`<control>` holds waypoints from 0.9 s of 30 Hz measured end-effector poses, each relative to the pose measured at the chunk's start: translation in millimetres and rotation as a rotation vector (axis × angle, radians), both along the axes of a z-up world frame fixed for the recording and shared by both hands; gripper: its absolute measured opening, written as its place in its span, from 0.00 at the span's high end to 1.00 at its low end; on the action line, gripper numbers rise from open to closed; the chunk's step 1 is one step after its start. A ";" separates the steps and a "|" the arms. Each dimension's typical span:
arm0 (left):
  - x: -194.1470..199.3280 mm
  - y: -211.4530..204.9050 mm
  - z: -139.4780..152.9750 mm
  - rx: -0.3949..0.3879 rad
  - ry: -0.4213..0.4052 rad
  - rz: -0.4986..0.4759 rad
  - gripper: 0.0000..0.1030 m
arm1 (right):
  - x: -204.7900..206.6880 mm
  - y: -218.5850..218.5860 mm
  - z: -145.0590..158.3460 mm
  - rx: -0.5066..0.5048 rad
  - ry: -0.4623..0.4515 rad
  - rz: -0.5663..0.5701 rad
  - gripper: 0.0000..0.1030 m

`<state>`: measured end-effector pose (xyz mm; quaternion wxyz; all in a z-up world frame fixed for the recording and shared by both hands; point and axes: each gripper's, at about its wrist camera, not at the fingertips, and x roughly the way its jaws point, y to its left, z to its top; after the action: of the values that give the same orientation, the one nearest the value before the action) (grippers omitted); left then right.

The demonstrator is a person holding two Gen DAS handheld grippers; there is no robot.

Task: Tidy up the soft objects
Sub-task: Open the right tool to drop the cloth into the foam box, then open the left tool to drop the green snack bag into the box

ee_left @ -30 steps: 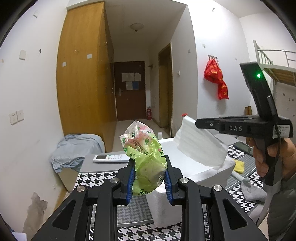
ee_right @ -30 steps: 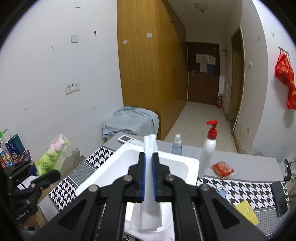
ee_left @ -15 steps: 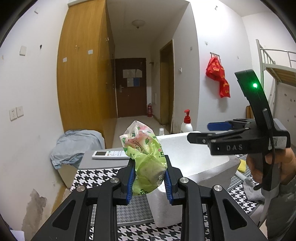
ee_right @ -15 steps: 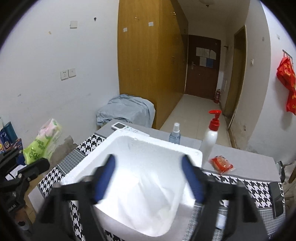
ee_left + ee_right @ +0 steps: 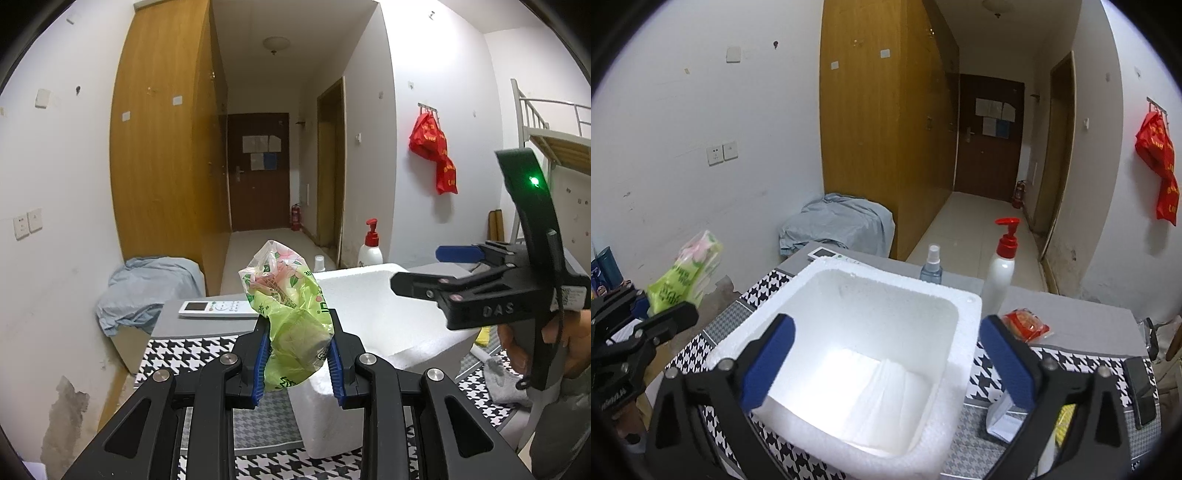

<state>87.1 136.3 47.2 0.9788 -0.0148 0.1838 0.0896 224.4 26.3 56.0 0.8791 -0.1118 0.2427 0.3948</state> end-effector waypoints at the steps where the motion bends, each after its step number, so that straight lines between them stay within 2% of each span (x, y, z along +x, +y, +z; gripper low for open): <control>1: 1.6 0.3 0.7 0.000 -0.001 -0.003 0.72 | -0.8 -3.1 0.3 0.008 0.002 -0.006 0.01; 13: 20.3 -11.2 2.3 -0.009 0.010 -0.089 0.72 | -2.6 -38.4 4.5 0.069 0.007 -0.042 0.00; 17: 30.7 -16.1 3.7 -0.021 0.017 -0.116 0.72 | 0.4 -48.9 1.4 0.061 0.001 -0.067 0.00; 22: 40.0 -22.4 4.2 -0.032 0.023 -0.142 0.72 | 1.0 -73.5 0.3 0.106 0.021 -0.105 0.00; 27: 50.0 -30.4 2.0 -0.040 0.037 -0.161 0.72 | -0.6 -93.8 -3.0 0.088 0.014 -0.152 0.01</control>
<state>137.1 105.9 49.2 0.9788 -0.0177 0.2040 0.0074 223.8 -67.5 53.0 0.9088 -0.0518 0.2389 0.3381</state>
